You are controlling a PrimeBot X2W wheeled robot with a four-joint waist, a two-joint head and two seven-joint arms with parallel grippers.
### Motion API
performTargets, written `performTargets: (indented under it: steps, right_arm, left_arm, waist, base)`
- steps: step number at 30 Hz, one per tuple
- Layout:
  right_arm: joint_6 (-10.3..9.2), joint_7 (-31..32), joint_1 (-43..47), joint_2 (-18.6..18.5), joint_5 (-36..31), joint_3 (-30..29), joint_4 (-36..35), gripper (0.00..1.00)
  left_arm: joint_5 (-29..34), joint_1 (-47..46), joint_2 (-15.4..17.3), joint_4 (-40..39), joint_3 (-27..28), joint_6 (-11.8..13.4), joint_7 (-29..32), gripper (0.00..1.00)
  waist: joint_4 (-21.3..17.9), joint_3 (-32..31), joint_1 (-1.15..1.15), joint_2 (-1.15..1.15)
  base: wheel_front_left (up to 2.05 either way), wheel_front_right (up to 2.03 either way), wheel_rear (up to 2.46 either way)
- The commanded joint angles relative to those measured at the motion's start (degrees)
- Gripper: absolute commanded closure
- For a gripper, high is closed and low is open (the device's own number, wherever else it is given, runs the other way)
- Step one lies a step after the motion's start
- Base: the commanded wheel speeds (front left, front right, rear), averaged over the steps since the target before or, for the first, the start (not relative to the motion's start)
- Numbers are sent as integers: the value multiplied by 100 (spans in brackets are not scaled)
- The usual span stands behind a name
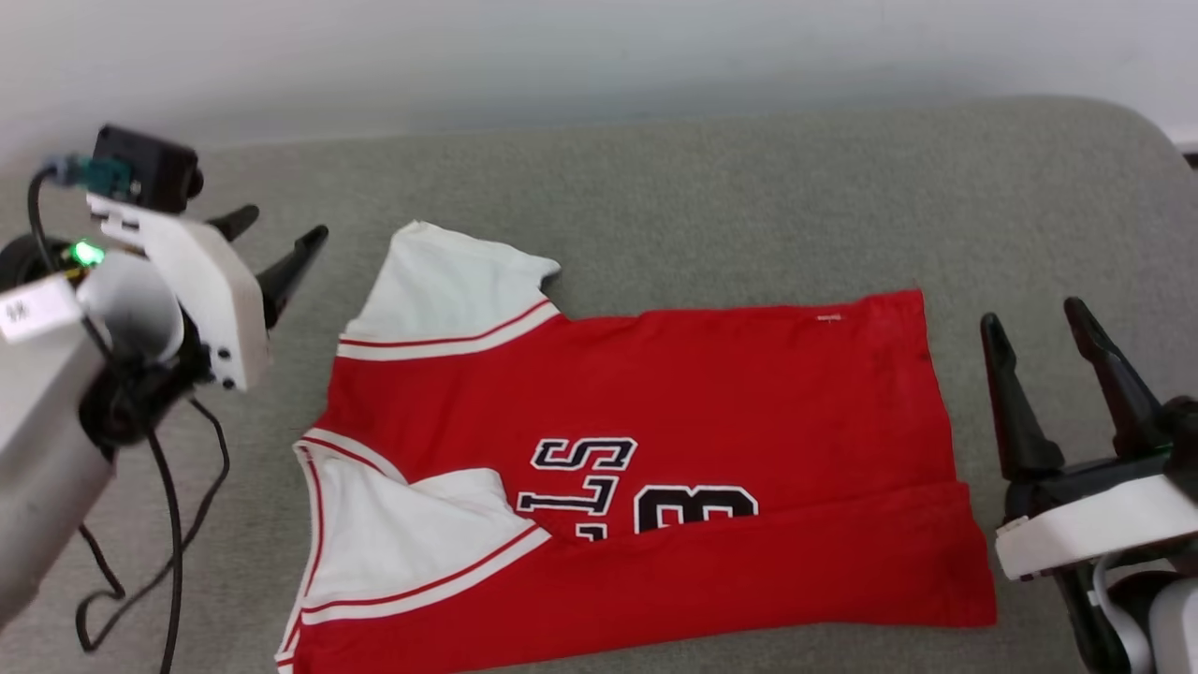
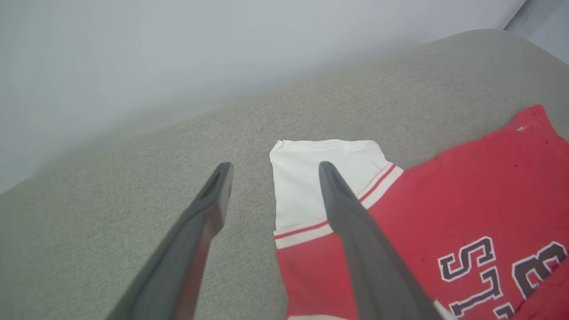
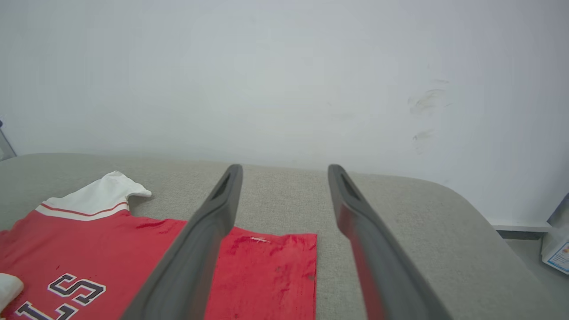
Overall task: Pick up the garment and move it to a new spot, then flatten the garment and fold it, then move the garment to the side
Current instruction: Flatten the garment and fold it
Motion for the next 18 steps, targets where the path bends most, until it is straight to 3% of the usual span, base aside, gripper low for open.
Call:
performTargets:
  steps: [1,11,18]
  right_arm:
    - [-5,-21,-69,64,-63,50,-60,0]
    - [-5,-79,-348,339,-288,216,-353,0]
    - [-5,-122,-564,373,-301,223,-365,0]
  left_arm:
    - [58,-215,-13,88,-54,-66,175,0]
    - [-13,-1757,-339,931,-424,-391,2186,0]
    - [137,-2333,-522,1579,-632,-466,2636,0]
  waist:
    - [-212,335,0,0]
    - [-554,1430,0,0]
    - [-696,1907,0,0]
  base:
    - [0,0,0]
    - [0,0,0]
    - [0,0,0]
